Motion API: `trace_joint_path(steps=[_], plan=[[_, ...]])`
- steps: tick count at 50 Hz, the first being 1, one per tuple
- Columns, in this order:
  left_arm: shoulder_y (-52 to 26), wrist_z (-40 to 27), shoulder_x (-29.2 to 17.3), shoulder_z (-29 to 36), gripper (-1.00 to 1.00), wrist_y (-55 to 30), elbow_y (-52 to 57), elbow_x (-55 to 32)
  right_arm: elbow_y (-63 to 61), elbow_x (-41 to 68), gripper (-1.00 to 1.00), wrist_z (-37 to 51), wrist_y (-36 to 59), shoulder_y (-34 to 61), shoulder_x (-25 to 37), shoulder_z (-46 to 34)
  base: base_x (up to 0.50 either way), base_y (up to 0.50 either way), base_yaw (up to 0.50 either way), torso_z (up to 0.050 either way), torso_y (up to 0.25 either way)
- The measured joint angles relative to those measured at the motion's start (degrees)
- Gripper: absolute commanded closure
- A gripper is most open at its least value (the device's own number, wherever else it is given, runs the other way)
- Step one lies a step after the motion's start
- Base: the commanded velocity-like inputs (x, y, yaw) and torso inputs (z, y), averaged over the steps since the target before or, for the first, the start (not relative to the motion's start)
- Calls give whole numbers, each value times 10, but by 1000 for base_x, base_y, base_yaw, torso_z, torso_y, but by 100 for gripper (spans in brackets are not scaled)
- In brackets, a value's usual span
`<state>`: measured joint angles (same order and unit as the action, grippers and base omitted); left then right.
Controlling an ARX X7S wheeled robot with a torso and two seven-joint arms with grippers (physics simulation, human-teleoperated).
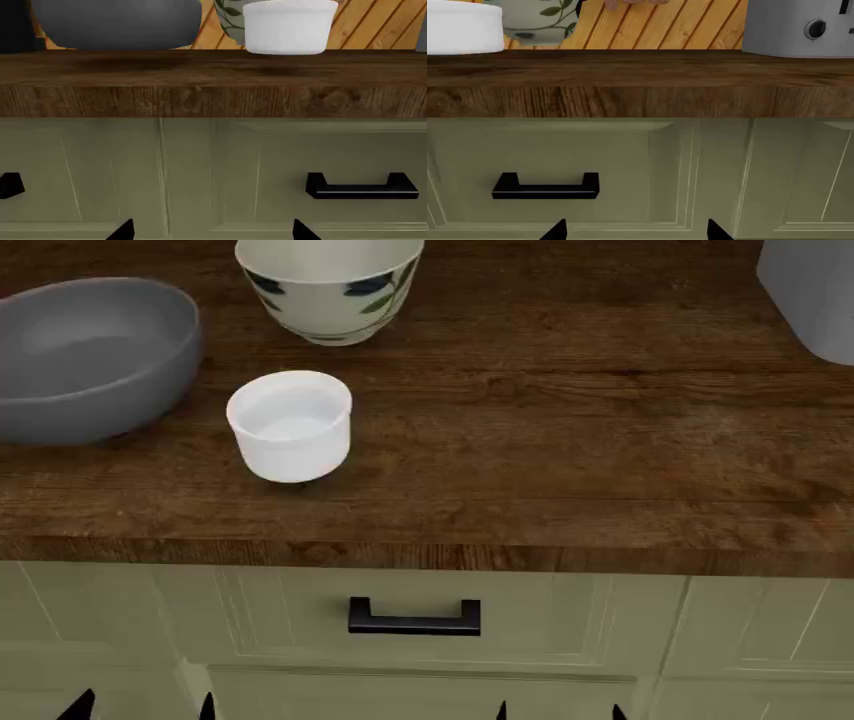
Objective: Stack the bowls from largest to smallest.
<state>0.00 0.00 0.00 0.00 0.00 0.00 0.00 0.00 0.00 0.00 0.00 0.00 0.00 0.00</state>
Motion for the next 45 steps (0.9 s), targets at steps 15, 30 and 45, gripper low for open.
trace_joint_path(steps=[15,30,45], plan=[[3,-16,-17,17,-100,5,1,-17,1,23,-100,28,-3,0,21,-25,0,0,0,0,0],[2,-27,-33,39,-100,17,3,-37,2,33,-100,51,0,2,36,-44,0,0,0,22,0],[1,-40,-45,55,-100,22,3,-47,2,38,-100,68,2,4,48,-57,0,0,0,50,0]])
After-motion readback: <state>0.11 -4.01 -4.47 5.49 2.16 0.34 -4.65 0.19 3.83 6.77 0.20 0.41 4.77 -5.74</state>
